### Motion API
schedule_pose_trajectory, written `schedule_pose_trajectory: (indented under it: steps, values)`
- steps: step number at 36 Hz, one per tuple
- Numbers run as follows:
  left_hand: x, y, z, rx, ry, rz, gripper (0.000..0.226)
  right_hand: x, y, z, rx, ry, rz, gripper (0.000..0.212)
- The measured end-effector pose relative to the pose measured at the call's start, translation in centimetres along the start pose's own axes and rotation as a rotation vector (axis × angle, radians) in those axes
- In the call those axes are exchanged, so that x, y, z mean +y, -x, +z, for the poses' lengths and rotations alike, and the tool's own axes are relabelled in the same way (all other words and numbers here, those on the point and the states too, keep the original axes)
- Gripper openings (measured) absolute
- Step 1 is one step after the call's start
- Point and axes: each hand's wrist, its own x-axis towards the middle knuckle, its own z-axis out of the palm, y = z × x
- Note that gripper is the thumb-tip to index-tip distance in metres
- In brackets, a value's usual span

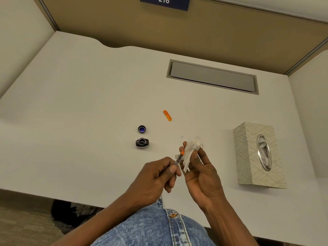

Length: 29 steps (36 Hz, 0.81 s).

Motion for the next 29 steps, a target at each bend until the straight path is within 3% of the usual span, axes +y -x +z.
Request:
schedule_pose_trajectory:
  steps: [11,21,29]
  values:
    - [0.4,-0.1,0.3,-0.075,0.03,-0.027,0.035,0.8,0.1,0.0,-0.063,0.122,0.044,0.04]
    - [0.6,-0.5,0.1,0.15,0.005,-0.05,0.012,0.3,-0.9,0.8,0.012,0.001,-0.066,0.041]
    - [0.8,-0.8,-0.1,0.234,0.057,-0.065,0.012,0.5,-0.6,0.5,0.073,-0.006,-0.047,0.057]
